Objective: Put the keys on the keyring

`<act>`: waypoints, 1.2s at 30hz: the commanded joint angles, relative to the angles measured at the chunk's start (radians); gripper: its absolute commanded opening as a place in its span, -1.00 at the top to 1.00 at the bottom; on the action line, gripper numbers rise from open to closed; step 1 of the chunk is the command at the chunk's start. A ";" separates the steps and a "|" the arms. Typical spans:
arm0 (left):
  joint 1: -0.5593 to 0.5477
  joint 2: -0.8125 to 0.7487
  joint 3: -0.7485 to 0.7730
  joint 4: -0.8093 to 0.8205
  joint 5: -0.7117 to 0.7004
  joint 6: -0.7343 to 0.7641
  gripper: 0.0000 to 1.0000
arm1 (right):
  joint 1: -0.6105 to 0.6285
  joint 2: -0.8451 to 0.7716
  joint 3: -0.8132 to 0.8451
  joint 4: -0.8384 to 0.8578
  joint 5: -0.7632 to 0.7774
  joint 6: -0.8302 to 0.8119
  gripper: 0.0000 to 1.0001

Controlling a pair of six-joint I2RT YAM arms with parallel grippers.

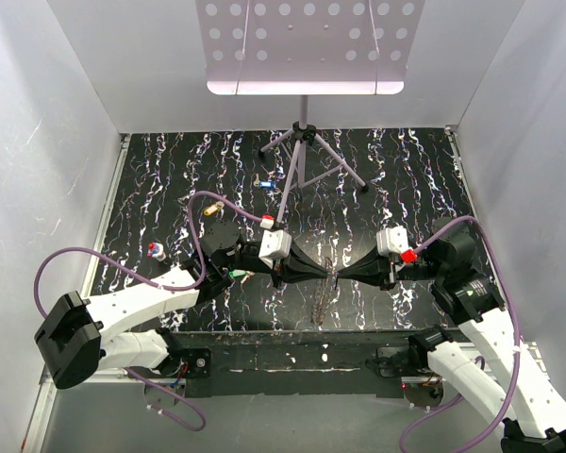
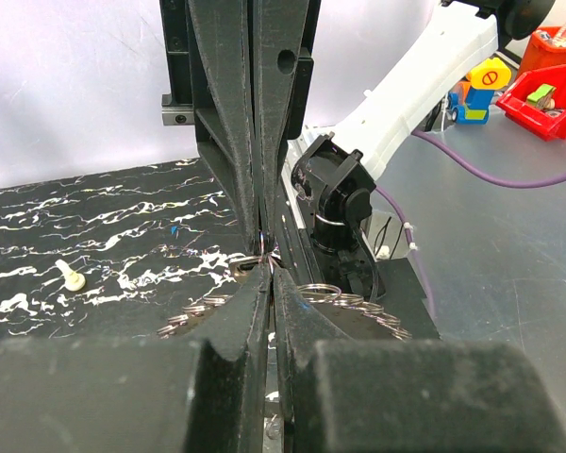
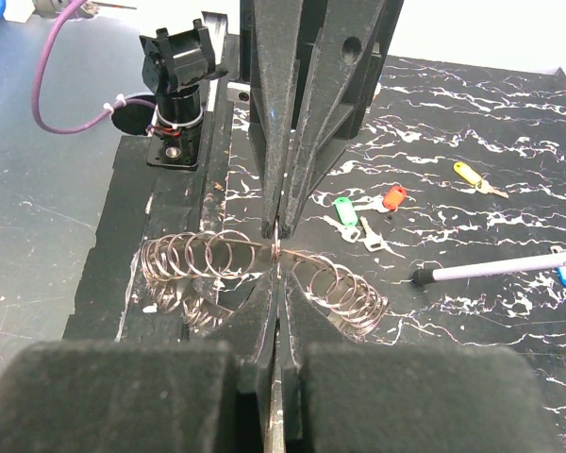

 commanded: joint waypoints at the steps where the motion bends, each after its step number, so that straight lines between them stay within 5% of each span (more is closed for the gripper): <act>1: 0.000 -0.008 0.033 0.038 -0.003 0.003 1.00 | -0.004 0.000 0.011 0.036 -0.019 0.020 0.97; 36: 0.002 -0.028 0.021 0.020 -0.020 0.012 1.00 | -0.004 -0.008 0.022 -0.002 -0.002 -0.003 0.97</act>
